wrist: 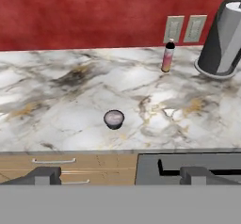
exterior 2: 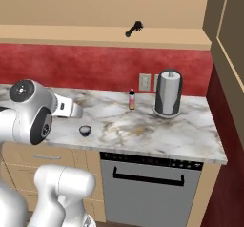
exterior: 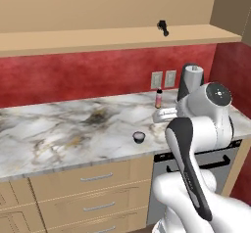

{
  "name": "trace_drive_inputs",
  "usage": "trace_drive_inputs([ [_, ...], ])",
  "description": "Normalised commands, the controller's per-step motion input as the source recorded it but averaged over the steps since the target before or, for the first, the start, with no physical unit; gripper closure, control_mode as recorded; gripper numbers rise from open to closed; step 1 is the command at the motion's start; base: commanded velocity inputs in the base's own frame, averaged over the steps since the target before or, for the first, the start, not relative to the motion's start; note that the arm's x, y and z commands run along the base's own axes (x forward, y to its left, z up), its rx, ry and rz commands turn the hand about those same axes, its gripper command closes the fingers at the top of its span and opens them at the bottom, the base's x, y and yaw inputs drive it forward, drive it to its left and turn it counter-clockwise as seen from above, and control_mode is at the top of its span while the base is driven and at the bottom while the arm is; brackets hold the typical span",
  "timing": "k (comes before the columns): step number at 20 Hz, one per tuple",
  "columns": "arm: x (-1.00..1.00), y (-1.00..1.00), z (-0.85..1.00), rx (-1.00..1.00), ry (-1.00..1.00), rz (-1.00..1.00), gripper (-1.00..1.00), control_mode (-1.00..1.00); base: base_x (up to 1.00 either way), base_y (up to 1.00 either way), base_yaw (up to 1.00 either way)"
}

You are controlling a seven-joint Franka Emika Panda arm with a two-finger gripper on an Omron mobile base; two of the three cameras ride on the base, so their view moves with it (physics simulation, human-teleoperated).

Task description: Pick the yogurt and yogurt from the counter and place them in the cabinets closest to them.

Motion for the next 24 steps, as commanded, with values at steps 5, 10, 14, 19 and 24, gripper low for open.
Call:
trace_drive_inputs([
  [5,0.29,0.10,-0.41,0.00,0.09,0.01,-1.00,-1.00,0.00,0.00,0.00],
  [10,0.33,0.08,-0.40,0.00,0.08,0.01,-1.00,-1.00,0.00,0.00,0.00],
  [14,0.32,0.07,-0.42,0.00,0.08,0.01,-1.00,-1.00,0.00,0.00,0.00],
  [19,0.33,0.08,-0.43,0.00,0.07,0.01,-1.00,-1.00,0.00,0.00,0.00],
  [24,0.37,0.09,-0.42,0.00,0.04,0.01,-1.00,-1.00,0.00,0.00,0.00],
])
